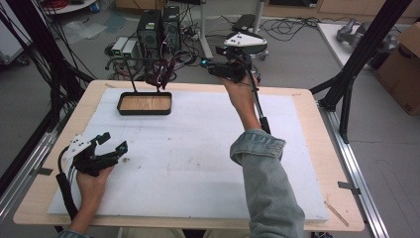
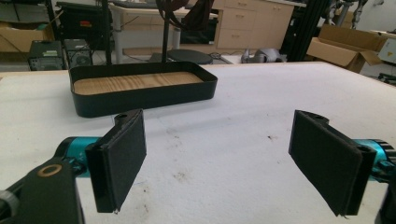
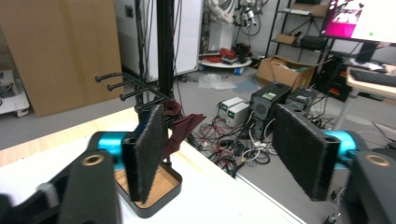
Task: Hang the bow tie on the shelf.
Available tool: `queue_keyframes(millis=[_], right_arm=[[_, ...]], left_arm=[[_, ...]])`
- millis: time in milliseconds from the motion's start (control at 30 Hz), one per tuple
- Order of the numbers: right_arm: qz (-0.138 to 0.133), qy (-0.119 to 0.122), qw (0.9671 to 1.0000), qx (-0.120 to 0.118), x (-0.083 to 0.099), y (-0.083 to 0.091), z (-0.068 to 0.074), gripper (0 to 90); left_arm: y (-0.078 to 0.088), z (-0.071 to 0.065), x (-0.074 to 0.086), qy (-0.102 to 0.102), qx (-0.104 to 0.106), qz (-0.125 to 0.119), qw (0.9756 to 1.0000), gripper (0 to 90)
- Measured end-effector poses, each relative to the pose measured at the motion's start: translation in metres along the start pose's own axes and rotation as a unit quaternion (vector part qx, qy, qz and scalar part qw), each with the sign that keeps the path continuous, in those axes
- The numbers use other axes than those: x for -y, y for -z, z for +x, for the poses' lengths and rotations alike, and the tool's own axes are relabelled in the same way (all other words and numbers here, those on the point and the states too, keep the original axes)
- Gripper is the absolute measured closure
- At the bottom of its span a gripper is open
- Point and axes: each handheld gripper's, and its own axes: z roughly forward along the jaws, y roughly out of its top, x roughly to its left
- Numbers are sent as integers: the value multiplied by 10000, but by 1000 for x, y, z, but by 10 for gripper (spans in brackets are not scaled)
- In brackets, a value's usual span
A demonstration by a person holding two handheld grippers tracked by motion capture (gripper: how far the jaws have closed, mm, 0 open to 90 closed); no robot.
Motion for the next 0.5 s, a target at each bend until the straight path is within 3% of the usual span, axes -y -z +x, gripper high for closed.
queue_keyframes(millis=[133,167,200,500], right_arm=[[-135,6,9997,214,1,28,-8,264],[-135,6,9997,214,1,28,-8,264],[-208,-49,9993,300,4,40,-12,250],[-344,-50,9978,560,12,83,-24,216]], left_arm=[[1,0,0,-16,-11,15,10000,192],[1,0,0,-22,-8,21,10000,192],[1,-1,0,-18,-12,11,10000,192],[1,-1,0,-42,-23,48,10000,191]])
